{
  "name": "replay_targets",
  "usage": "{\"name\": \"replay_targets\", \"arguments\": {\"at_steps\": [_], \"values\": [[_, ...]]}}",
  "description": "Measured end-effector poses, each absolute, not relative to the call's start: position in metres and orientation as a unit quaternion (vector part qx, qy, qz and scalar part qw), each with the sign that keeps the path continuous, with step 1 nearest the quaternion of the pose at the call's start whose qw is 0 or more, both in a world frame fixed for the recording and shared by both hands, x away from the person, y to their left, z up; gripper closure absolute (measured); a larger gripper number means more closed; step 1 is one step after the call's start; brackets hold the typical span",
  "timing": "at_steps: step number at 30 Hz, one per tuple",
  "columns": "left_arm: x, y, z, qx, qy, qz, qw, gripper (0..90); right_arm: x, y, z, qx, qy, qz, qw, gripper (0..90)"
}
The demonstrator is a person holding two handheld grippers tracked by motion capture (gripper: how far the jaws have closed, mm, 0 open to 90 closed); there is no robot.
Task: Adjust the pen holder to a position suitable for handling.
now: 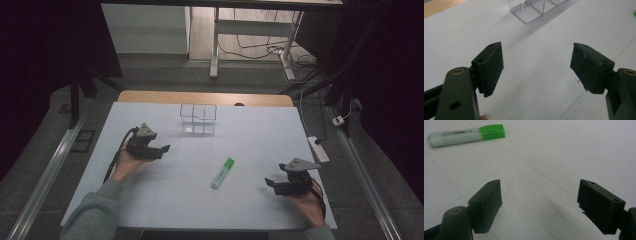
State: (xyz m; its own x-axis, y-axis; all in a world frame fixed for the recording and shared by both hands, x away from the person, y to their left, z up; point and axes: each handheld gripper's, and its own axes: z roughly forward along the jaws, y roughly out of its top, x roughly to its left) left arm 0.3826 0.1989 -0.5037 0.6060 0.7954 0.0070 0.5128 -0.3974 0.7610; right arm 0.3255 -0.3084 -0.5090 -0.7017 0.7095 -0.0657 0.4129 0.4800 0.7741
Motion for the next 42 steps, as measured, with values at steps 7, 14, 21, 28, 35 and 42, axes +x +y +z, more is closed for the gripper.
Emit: {"name": "replay_targets", "arguments": {"at_steps": [7,14,21,28,35,42], "values": [[0.4,0.197,-0.508,0.811,0.412,0.186,0.37,28.9,0.326,-0.308,-0.509,0.335,0.838,0.385,0.192,19.8],[0.415,0.197,-0.514,0.804,0.429,0.176,0.373,33.2,0.325,-0.308,-0.509,0.335,0.839,0.383,0.195,19.8],[0.433,0.192,-0.51,0.799,0.433,0.172,0.38,42.2,0.326,-0.308,-0.509,0.332,0.839,0.386,0.19,20.0],[0.453,0.188,-0.512,0.793,0.445,0.162,0.383,55.6,0.326,-0.308,-0.509,0.332,0.839,0.387,0.19,20.0],[0.467,0.185,-0.517,0.797,0.443,0.159,0.378,83.0,0.326,-0.308,-0.509,0.332,0.838,0.389,0.189,20.0],[0.479,0.18,-0.516,0.795,0.446,0.147,0.384,88.8,0.326,-0.309,-0.509,0.334,0.838,0.388,0.189,20.0]]}}
